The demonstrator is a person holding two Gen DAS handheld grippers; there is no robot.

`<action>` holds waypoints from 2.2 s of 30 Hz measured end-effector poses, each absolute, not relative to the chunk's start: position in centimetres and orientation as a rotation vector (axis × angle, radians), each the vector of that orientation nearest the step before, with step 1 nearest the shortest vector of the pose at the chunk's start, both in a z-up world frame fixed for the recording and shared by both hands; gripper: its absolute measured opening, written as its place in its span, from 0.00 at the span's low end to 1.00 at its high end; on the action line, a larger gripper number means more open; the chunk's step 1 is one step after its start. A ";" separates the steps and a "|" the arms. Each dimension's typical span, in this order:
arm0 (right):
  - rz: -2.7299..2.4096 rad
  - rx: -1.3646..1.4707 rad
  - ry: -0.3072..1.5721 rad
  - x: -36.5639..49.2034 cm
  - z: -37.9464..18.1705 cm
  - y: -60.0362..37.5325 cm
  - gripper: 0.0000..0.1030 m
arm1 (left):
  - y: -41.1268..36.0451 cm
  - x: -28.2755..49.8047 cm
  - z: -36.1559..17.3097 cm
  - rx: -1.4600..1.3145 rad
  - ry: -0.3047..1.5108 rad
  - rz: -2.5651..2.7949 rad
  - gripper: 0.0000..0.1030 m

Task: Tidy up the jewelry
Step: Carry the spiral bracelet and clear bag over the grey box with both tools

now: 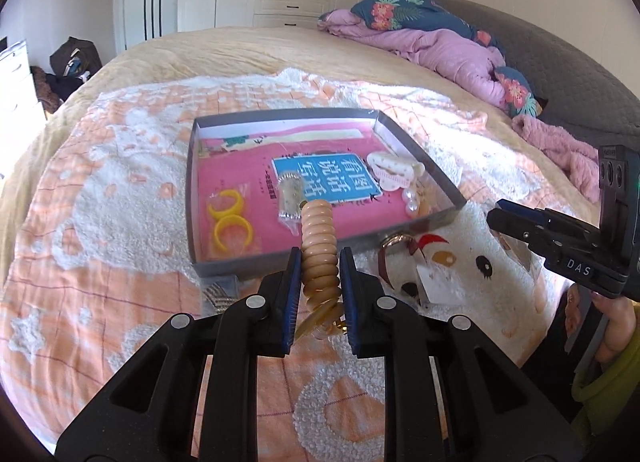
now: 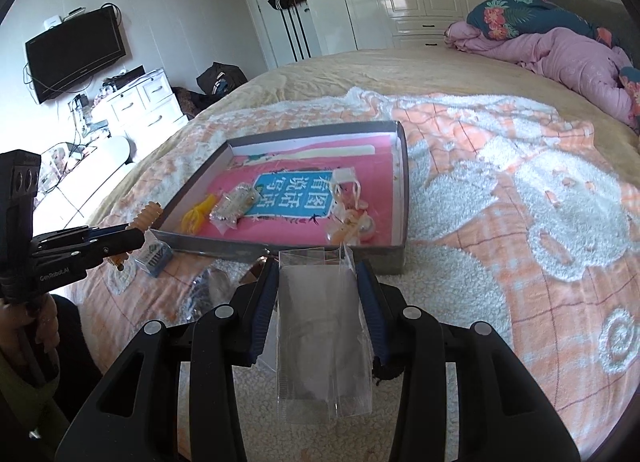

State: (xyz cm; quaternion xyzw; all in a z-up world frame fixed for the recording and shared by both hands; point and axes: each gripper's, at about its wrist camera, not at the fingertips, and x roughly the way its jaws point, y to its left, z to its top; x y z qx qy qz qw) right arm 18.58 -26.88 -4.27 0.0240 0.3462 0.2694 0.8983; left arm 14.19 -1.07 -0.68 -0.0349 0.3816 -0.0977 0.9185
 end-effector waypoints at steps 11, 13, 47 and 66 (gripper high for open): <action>0.593 0.021 0.678 19.8 -2.0 -24.7 0.38 | 0.1 15.7 0.9 -0.085 0.745 -0.191 0.12; 0.599 0.016 0.676 20.1 -1.8 -24.2 0.38 | 0.3 16.0 0.9 -0.088 0.741 -0.191 0.12; 0.633 -0.071 0.674 26.9 -1.4 -18.8 0.38 | 1.7 25.2 -2.6 -0.084 0.824 -0.201 0.12; 0.632 -0.113 0.755 29.7 -4.8 -16.1 0.38 | 1.5 26.3 -5.2 -0.071 0.872 -0.201 0.12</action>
